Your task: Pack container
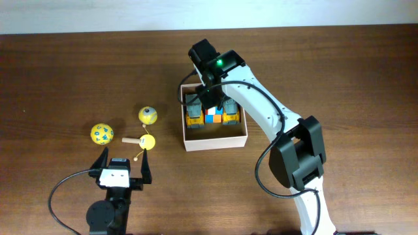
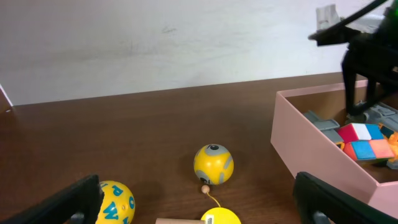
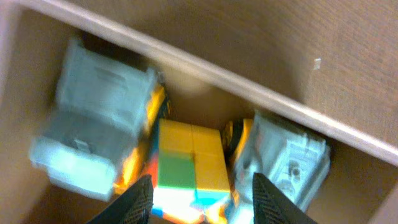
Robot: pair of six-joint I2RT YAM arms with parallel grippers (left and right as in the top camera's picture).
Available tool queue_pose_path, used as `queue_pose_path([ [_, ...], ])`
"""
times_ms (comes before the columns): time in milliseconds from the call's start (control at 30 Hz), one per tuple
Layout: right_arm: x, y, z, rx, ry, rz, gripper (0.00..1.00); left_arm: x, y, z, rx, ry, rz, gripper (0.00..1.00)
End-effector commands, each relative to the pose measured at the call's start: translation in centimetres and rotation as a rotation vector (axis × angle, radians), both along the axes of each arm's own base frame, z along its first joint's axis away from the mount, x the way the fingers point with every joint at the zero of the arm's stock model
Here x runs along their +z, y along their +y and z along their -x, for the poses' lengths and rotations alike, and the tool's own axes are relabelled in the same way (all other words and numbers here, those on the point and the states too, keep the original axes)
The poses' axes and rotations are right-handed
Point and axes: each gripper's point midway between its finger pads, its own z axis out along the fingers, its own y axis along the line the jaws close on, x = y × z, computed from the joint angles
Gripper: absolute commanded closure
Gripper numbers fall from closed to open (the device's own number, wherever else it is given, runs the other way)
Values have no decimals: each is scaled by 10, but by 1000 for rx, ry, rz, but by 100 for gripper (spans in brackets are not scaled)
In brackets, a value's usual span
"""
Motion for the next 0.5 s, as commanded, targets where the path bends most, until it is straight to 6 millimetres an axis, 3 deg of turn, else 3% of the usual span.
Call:
queue_pose_path([
  [0, 12, -1, 5, -34, 5, 7, 54, -1, 0, 0, -1, -2, -5, 1],
  [133, 35, -1, 19, -80, 31, -43, 54, -1, 0, 0, -1, -2, -5, 1],
  [267, 33, 3, 27, -110, 72, -65, 54, -1, 0, 0, -1, -2, -5, 1],
  [467, 36, 13, 9, -116, 6, -114, 54, -1, 0, 0, -1, -2, -5, 1],
])
